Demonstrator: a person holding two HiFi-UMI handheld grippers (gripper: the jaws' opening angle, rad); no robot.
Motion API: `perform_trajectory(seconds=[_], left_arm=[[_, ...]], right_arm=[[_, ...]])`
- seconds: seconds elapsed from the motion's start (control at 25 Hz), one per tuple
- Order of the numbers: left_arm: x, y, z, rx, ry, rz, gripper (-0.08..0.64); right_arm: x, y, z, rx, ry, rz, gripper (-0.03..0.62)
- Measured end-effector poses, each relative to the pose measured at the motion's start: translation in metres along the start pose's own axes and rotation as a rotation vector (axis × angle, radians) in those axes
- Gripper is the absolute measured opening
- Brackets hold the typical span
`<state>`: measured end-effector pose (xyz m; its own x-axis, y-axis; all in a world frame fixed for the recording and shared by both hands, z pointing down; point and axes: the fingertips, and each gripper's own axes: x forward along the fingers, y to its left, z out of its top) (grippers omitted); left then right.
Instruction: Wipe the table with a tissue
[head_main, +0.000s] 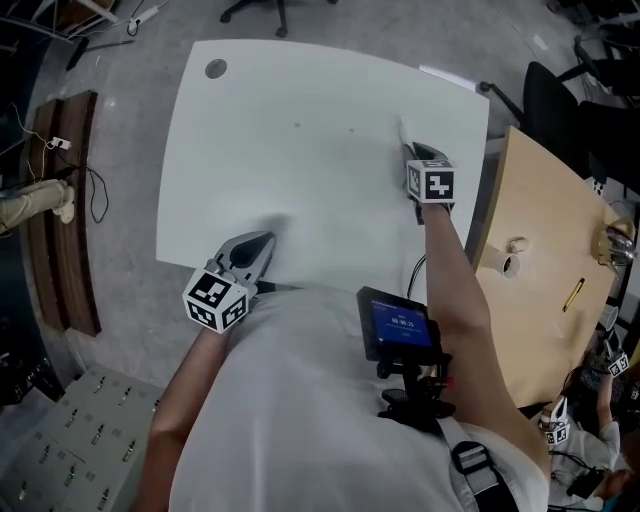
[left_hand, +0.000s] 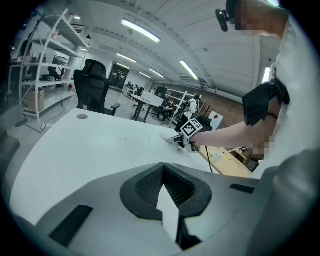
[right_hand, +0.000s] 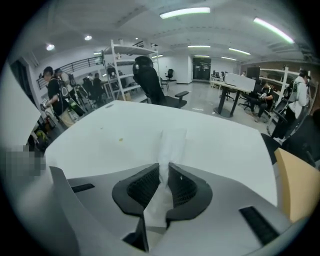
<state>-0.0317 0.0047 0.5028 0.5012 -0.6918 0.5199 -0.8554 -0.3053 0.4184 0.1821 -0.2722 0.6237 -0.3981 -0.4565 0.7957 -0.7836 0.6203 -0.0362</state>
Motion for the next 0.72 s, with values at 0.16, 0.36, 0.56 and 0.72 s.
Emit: perform_trajectory(seconds=[0.16, 0.36, 0.56, 0.72], left_arm=[[-0.003, 0.002, 0.004, 0.004, 0.000, 0.015, 0.005], [-0.023, 0.015, -0.003, -0.016, -0.007, 0.057, 0.005], [-0.030, 0.014, -0.009, -0.038, -0.016, 0.081, 0.005], [-0.024, 0.011, -0.013, -0.044, -0.010, 0.074, 0.005]], right_arm=[[0.022, 0.041, 0.023, -0.060, -0.018, 0.082, 0.060], [0.039, 0.073, 0.045, -0.191, -0.016, 0.130, 0.060], [0.044, 0.093, 0.058, -0.413, -0.015, 0.172, 0.060], [0.052, 0.104, 0.063, -0.515, -0.031, 0.257, 0.060]])
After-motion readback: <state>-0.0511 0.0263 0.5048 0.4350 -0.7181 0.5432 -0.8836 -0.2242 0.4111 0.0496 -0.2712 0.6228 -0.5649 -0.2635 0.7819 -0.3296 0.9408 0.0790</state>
